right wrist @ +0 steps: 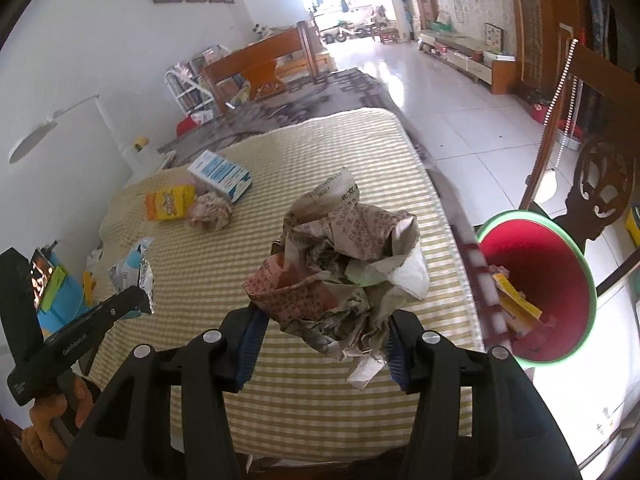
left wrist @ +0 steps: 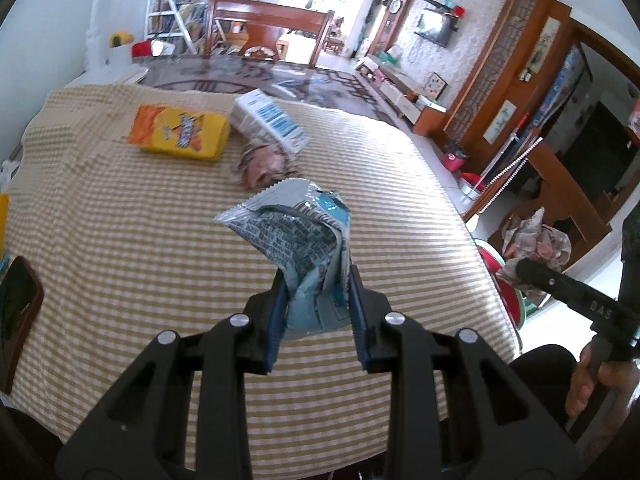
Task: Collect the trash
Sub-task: 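Lift the wrapper and crumpled paper and carry them toward the red bucket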
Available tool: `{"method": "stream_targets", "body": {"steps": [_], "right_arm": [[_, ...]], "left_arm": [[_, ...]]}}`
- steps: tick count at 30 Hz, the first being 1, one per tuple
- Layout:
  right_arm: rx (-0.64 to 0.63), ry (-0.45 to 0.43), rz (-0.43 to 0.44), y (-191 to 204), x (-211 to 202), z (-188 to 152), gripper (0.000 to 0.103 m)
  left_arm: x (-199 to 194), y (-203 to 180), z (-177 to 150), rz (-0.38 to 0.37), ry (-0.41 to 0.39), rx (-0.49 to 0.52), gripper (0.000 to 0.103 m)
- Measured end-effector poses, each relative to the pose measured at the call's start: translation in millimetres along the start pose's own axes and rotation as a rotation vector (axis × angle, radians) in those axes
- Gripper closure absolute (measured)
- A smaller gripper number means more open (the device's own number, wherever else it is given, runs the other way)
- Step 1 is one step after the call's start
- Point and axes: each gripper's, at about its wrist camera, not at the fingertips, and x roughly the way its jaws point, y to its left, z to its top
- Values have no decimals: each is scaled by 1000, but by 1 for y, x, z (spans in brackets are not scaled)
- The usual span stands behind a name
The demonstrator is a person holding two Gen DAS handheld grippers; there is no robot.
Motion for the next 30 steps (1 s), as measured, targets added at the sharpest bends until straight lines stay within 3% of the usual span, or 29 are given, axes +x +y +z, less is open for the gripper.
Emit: {"method": "stream_targets", "body": {"steps": [20, 30], "right_arm": [[106, -81, 16, -49, -25, 4, 53], [212, -110, -18, -104, -35, -1, 53]], "left_arm": [[13, -64, 10, -70, 11, 131, 75], [42, -117, 11, -201, 62, 192, 75]]}}
